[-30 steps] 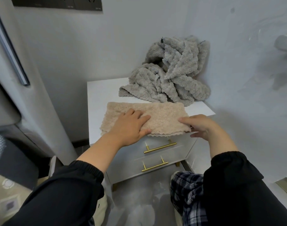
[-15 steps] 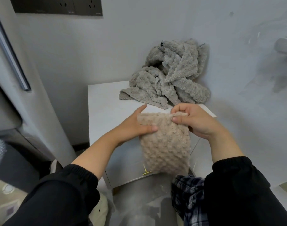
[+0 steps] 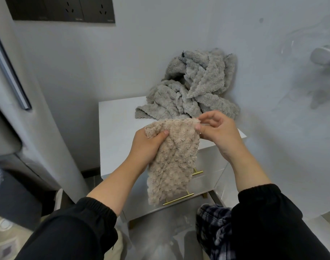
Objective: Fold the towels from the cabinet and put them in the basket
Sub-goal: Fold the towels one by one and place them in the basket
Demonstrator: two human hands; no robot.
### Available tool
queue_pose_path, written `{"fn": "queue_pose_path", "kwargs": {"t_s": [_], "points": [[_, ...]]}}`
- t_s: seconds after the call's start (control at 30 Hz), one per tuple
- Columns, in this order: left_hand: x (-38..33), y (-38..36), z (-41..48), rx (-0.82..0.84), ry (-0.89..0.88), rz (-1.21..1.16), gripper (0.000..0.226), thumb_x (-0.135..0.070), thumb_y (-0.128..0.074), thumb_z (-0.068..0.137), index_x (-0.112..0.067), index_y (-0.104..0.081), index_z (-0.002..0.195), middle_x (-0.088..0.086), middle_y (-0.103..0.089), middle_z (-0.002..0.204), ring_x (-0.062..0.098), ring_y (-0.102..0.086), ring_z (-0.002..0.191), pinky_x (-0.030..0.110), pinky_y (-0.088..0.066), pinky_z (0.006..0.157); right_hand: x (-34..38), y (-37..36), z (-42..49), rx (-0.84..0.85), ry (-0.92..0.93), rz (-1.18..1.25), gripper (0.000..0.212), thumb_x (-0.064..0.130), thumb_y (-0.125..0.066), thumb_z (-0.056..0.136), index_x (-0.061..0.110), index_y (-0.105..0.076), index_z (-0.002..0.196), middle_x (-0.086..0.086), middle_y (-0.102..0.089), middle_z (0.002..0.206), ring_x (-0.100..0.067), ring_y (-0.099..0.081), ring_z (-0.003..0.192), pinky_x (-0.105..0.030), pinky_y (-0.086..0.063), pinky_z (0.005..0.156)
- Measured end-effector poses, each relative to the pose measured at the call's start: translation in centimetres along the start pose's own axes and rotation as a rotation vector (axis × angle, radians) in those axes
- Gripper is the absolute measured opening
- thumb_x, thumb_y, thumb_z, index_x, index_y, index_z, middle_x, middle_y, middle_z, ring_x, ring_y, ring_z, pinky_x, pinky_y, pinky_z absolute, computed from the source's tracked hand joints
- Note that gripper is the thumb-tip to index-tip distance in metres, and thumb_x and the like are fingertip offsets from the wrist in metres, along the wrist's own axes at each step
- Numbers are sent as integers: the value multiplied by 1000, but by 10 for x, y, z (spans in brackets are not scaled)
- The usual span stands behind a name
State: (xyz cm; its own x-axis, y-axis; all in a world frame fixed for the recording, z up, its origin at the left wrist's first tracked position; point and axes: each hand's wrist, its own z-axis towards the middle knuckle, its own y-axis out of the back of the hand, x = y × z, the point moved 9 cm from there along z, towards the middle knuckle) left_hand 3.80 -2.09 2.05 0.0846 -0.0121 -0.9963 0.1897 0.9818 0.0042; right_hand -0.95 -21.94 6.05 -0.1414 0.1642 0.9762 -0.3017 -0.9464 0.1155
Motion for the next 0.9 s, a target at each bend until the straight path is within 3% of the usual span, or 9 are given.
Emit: {"fn": "queue_pose_path", "kwargs": {"t_s": [0.07,0.13,0.3,0.4,0.57,0.63,0.77,0.83,0.9], "points": [[0,0,-1,-3,3,4,6,-21,-68,87,-24,-68,92,-1,-73,95,16,-70,90,38,-55,86,-2,-1,0,-8,-7,-14,19,2,-74,77,17,-63,79,-8,-67,83,-19,-63,73,-42,-55,78],[0,0,-1,-5,9,12,7,-20,-68,86,-22,-69,93,0,-73,94,16,-70,89,37,-55,85,-4,-1,1,-31,-14,-11,18,0,-73,78,15,-63,74,-5,-65,73,-18,-60,70,-45,-54,79],[-3,2,-1,-14,-1,7,7,-20,-72,83,-25,-68,88,-4,-73,89,10,-70,83,30,-56,77,-6,2,3,-96,-35,39,20,2,-66,85,15,-61,72,4,-65,58,-9,-58,56,-30,-53,64],[-6,4,0,-24,-10,-4,6,-20,-71,84,-24,-67,84,-8,-72,81,3,-69,73,20,-54,66,-7,4,6,-145,-15,-49,19,8,-64,88,18,-59,73,-4,-60,61,-19,-54,58,-35,-47,64],[-11,5,-2,-75,-33,12,11,-21,-68,86,-22,-65,76,-9,-67,70,1,-64,62,14,-47,55,-7,3,7,-235,14,-135,17,17,-63,90,21,-57,76,-2,-59,63,-15,-51,54,-25,-39,57],[-13,8,-1,-124,-49,53,15,-21,-67,88,-22,-64,73,-9,-66,68,3,-62,62,16,-48,55,-15,-5,8,-171,-76,59,6,21,-65,89,17,-63,86,0,-66,67,-10,-60,58,-26,-46,57],[-18,12,0,-161,-100,87,14,-19,-65,89,-17,-65,75,-7,-65,72,-2,-59,62,13,-46,59,-39,-45,2,212,-445,669,42,16,-67,77,-5,-63,113,-20,-68,110,-27,-67,100,-38,-57,81],[-19,13,0,-155,-97,88,14,-19,-66,89,-23,-65,75,-10,-67,74,-6,-61,63,12,-48,61,-41,-56,-4,340,-508,700,57,5,-74,63,-8,-60,117,-23,-65,115,-30,-66,103,-37,-58,79],[-16,15,3,-121,-51,92,6,-19,-68,87,-16,-68,82,-4,-70,81,3,-65,72,21,-52,69,-46,-55,-1,356,-501,604,62,0,-75,55,-6,-60,114,-18,-70,104,-26,-69,96,-33,-58,77]]}}
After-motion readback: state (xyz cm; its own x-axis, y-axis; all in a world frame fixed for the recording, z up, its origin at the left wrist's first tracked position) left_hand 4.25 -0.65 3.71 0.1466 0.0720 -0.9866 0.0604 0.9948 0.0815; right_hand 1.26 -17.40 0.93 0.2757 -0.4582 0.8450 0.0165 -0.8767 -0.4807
